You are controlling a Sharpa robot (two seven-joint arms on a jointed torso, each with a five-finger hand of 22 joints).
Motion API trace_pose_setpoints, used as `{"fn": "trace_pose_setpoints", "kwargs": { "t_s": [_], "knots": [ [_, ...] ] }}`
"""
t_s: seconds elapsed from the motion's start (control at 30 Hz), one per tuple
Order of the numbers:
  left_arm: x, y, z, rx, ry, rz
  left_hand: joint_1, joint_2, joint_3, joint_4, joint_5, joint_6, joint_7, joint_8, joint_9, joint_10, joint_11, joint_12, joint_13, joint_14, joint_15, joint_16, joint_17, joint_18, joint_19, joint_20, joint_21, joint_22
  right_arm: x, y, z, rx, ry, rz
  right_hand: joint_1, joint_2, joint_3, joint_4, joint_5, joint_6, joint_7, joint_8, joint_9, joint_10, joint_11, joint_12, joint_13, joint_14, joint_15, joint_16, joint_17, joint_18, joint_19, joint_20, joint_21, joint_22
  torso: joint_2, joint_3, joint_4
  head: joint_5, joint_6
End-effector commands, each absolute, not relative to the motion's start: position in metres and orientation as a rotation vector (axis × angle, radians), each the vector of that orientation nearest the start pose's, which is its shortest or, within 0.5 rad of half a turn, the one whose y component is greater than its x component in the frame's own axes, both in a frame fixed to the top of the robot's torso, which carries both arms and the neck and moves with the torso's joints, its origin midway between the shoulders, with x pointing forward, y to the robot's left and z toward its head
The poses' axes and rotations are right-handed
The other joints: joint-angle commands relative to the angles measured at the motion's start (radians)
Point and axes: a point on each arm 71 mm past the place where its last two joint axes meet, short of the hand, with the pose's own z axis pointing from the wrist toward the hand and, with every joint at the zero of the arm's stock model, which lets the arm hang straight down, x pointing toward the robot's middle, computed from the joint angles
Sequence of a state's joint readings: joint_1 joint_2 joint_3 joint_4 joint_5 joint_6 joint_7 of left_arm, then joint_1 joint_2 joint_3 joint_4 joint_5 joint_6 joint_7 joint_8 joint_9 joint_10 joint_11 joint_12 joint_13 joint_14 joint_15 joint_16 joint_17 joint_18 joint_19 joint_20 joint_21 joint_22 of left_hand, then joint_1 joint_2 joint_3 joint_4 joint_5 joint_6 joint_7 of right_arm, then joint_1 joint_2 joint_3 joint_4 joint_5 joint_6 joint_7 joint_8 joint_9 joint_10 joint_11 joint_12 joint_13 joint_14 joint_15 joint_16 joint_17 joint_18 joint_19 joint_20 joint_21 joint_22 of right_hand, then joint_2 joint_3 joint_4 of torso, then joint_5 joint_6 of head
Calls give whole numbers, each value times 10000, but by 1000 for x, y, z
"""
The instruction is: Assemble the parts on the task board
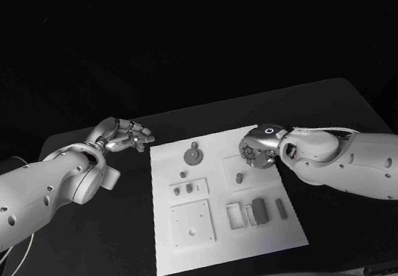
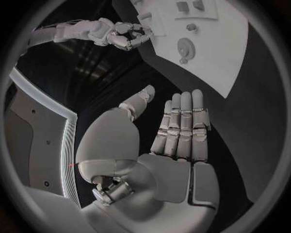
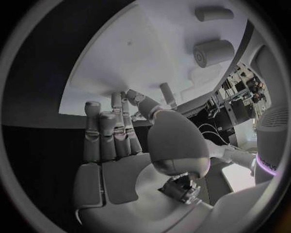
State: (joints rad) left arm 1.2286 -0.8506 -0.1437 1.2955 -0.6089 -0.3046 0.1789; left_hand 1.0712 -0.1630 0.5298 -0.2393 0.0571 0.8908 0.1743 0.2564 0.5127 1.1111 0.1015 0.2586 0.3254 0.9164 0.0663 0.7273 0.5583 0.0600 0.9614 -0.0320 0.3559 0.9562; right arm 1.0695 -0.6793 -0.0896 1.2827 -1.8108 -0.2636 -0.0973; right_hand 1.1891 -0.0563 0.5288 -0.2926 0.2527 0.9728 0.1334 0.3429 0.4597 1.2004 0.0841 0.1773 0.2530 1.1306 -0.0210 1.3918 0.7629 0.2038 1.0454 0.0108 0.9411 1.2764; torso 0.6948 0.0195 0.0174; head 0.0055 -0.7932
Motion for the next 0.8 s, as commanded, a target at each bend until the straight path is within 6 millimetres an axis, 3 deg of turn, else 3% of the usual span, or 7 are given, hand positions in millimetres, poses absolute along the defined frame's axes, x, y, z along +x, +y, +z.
{"fn": "trace_pose_setpoints", "kwargs": {
  "t_s": [0.03,0.13,0.17,0.2,0.8],
  "knots": [
    [515,279,-216,-6155,16991,-9716,56,69,-39,16,-9,-65,-19,45,-10,48,27,-68,-10,100,-4,-40,18,168,75,-9,-61,-11,480,-184,-295,-5394,18082,3896,87,56,33,5,40,146,-36,72,49,145,-33,25,71,68,-70,41,-2,580,86,-28,2,15,2,-1,3,1,-5],
    [515,279,-216,-6160,16984,-9705,63,74,-38,14,-9,-64,-19,48,-11,52,27,-73,-10,103,-5,-43,24,168,77,-9,-63,-10,480,-183,-295,-5409,17978,3913,175,101,123,12,-29,289,-92,126,84,300,-105,53,144,150,-141,28,-12,580,164,-68,9,9,1,1,6,1,-8],
    [515,279,-216,-6164,16977,-9697,66,75,-38,13,-9,-64,-20,48,-11,53,27,-74,-10,104,-6,-44,26,168,78,-10,-63,-10,480,-183,-295,-5414,17964,3905,386,-86,587,140,-790,365,-115,137,93,375,-137,47,181,205,-179,0,-28,580,229,-88,-24,-29,2,-2,5,4,-16],
    [515,279,-216,-6166,16974,-9694,68,75,-38,13,-9,-64,-20,49,-11,54,27,-75,-11,105,-6,-44,27,169,79,-10,-63,-9,480,-183,-295,-5423,17953,3896,280,-280,1165,249,-988,426,-119,99,77,431,-141,-7,228,287,-161,-42,-45,580,339,-57,-48,-63,3,0,6,5,-16],
    [516,279,-217,-6188,16996,-9658,111,88,-45,4,-9,-73,-17,61,-25,73,30,-120,-18,151,-23,-47,82,174,130,-24,-51,8,480,-179,-294,-5445,17682,4008,136,-250,1475,101,-989,569,-179,117,114,588,-197,-46,336,377,-232,-65,-29,580,441,-120,-25,-40,-1,1,6,7,-3]
  ]
}}
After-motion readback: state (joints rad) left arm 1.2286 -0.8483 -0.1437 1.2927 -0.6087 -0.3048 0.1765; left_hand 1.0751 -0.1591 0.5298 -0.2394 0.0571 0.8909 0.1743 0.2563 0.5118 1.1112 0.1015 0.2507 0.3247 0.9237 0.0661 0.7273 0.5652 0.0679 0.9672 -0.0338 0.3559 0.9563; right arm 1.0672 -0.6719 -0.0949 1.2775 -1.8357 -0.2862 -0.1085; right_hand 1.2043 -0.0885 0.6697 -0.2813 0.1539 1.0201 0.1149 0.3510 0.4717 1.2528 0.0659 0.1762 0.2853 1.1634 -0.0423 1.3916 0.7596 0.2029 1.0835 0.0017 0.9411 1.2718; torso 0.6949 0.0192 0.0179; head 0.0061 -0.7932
